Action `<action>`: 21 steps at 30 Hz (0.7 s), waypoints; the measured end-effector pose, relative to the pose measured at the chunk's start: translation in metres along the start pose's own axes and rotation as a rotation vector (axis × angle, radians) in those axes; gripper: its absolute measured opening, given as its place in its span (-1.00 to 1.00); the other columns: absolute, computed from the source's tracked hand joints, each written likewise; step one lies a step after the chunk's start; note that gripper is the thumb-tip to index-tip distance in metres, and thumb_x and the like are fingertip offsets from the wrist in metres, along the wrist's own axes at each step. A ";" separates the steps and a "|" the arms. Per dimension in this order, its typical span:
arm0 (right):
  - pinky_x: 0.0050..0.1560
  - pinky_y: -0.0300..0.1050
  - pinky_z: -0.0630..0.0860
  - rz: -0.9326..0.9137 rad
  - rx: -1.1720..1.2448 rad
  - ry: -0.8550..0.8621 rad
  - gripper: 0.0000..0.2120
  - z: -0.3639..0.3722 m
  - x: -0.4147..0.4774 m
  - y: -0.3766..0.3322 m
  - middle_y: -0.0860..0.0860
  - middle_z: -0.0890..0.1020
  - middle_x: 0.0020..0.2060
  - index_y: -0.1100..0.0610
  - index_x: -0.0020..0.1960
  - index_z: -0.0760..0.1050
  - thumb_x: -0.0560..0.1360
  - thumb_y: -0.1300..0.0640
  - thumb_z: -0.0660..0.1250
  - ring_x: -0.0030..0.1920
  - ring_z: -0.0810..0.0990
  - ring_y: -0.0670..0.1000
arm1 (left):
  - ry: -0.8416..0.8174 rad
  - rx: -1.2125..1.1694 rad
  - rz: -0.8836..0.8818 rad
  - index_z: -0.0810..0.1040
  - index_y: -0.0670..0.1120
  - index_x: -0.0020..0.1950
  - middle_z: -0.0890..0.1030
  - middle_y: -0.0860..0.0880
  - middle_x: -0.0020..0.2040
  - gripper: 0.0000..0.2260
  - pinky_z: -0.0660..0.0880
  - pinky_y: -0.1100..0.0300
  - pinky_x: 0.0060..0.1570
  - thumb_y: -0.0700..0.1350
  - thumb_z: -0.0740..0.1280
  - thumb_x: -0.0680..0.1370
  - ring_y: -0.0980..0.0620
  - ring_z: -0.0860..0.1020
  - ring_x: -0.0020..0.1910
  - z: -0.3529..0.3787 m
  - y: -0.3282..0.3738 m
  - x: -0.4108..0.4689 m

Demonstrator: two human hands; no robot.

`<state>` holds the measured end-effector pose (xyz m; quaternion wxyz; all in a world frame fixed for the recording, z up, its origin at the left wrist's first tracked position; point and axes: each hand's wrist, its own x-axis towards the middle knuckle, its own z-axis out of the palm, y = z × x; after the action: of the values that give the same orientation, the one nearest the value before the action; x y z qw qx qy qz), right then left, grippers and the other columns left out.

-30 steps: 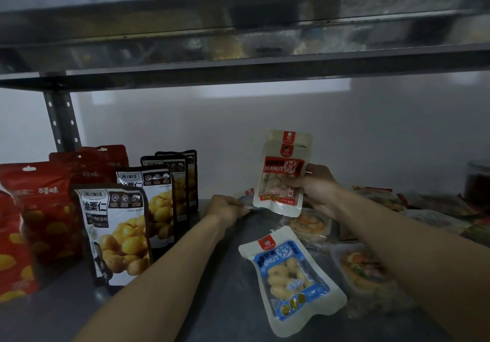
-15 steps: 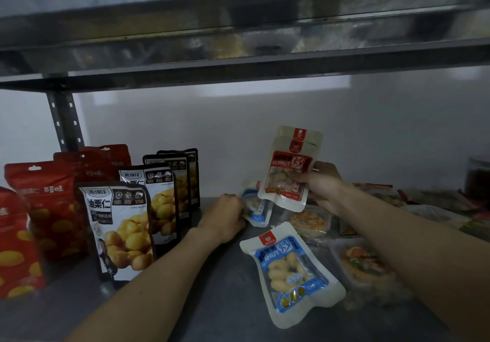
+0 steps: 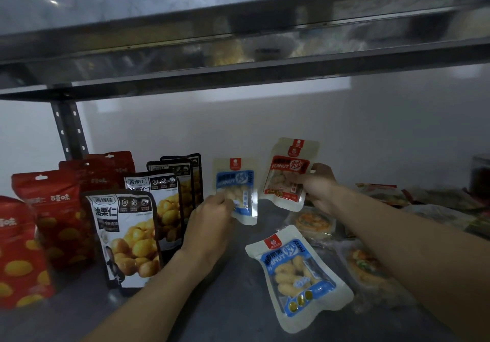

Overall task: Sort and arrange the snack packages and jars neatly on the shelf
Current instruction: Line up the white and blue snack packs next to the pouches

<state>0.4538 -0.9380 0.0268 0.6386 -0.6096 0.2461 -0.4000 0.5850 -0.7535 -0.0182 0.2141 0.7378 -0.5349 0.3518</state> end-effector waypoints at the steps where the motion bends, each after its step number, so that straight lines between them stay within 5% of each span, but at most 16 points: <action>1: -0.38 -0.13 0.52 0.012 -0.012 -0.004 -0.84 0.002 0.001 0.001 0.06 0.64 -0.18 0.15 -0.09 0.47 0.47 0.35 0.41 -0.25 0.64 0.03 | 0.011 -0.005 -0.003 0.57 -0.22 -0.31 0.59 -0.12 -0.29 -0.79 0.47 0.16 -0.54 -0.37 0.56 0.19 -0.10 0.58 -0.37 -0.002 0.000 -0.003; 7: -0.40 -0.08 0.58 0.133 -0.141 -0.105 -0.71 0.025 0.015 0.008 0.21 0.68 -0.02 0.31 0.12 0.52 0.43 0.30 0.46 -0.13 0.69 0.13 | -0.012 -0.043 0.046 0.56 -0.19 -0.31 0.55 -0.09 -0.30 -0.73 0.50 0.17 -0.54 -0.36 0.59 0.15 -0.06 0.58 -0.39 -0.010 -0.001 -0.017; 11: -0.17 0.03 0.65 0.192 -0.200 -0.183 -0.69 0.044 0.032 0.012 0.24 0.66 0.00 0.36 0.16 0.45 0.46 0.36 0.42 -0.07 0.69 0.15 | -0.046 -0.073 0.123 0.54 -0.18 -0.35 0.54 -0.09 -0.34 -0.70 0.46 0.19 -0.56 -0.33 0.62 0.09 -0.06 0.56 -0.44 -0.010 0.004 -0.019; 16: -0.32 -0.08 0.63 0.269 -0.221 -0.249 -0.73 0.060 0.041 0.024 0.20 0.66 -0.08 0.34 0.17 0.43 0.51 0.31 0.38 -0.18 0.69 0.09 | -0.133 -0.118 0.105 0.53 -0.14 -0.33 0.55 -0.06 -0.30 -0.76 0.48 0.20 -0.55 -0.29 0.57 0.19 -0.06 0.57 -0.41 0.000 0.001 -0.023; 21: -0.47 -0.20 0.57 0.331 -0.237 -0.270 -0.93 0.063 0.042 0.037 0.17 0.60 -0.15 0.32 0.02 0.41 0.55 0.39 0.27 -0.26 0.63 0.04 | -0.213 -0.147 0.018 0.56 -0.13 -0.07 0.54 -0.05 -0.03 -0.92 0.45 0.16 -0.13 -0.22 0.29 0.49 -0.05 0.53 -0.06 0.001 0.000 -0.025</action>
<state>0.5363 -0.9379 0.0066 0.6468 -0.6794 0.3001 -0.1730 0.5810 -0.7387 -0.0374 0.2065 0.7485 -0.5854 0.2333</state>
